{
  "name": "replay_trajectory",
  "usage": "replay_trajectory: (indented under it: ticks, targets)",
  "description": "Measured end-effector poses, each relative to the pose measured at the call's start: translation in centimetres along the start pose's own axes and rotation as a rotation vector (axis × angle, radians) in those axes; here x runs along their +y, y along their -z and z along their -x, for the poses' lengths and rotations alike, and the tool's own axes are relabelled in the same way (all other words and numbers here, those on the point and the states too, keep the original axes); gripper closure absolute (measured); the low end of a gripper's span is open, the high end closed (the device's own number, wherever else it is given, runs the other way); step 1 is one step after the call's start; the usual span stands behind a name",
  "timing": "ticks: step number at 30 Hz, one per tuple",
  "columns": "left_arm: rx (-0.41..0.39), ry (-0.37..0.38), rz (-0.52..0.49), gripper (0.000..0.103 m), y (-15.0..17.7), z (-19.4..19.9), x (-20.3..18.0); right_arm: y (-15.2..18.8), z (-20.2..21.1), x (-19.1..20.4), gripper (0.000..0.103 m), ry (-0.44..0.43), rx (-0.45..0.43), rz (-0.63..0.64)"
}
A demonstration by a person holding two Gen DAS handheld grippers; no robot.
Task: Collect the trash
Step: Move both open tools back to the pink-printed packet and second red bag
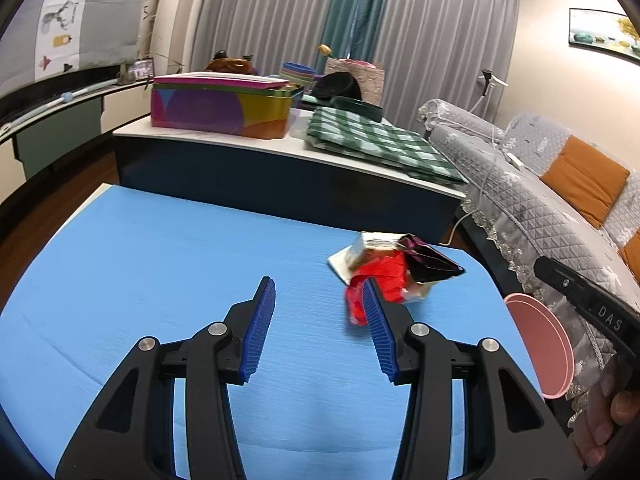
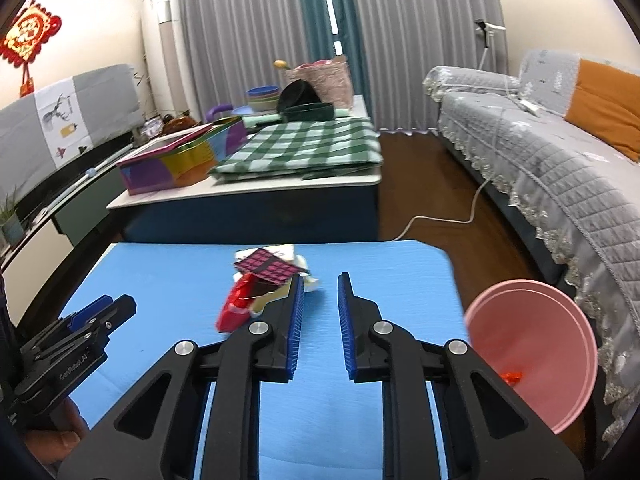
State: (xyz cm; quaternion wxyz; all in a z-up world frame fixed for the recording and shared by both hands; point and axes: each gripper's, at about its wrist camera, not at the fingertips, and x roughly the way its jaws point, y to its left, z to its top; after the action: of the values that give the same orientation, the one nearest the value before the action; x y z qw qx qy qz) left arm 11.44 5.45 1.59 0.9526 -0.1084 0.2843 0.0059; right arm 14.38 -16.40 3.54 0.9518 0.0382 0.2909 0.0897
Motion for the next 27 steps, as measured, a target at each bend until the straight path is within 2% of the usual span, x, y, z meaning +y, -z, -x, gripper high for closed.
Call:
replay_trajectory:
  ticks: [7,11,14,27]
  targets:
    - [0.018,-0.012,0.027,0.058,0.2,-0.9,1.2,0.2,-2.7,1.2,0.081,-0.032,0.038,0.015]
    - [0.035,-0.008,0.027,0.058,0.5,-1.6,1.3,0.2,-3.9,1.6,0.070,-0.036,0.049,0.014]
    - [0.044,-0.005,0.025,0.058,0.5,-1.9,1.3,0.2,-4.7,2.2,0.066,-0.043,0.059,0.016]
    - [0.070,0.010,0.029,0.058,0.7,-3.0,1.5,0.4,-8.2,2.7,0.066,-0.035,0.113,0.015]
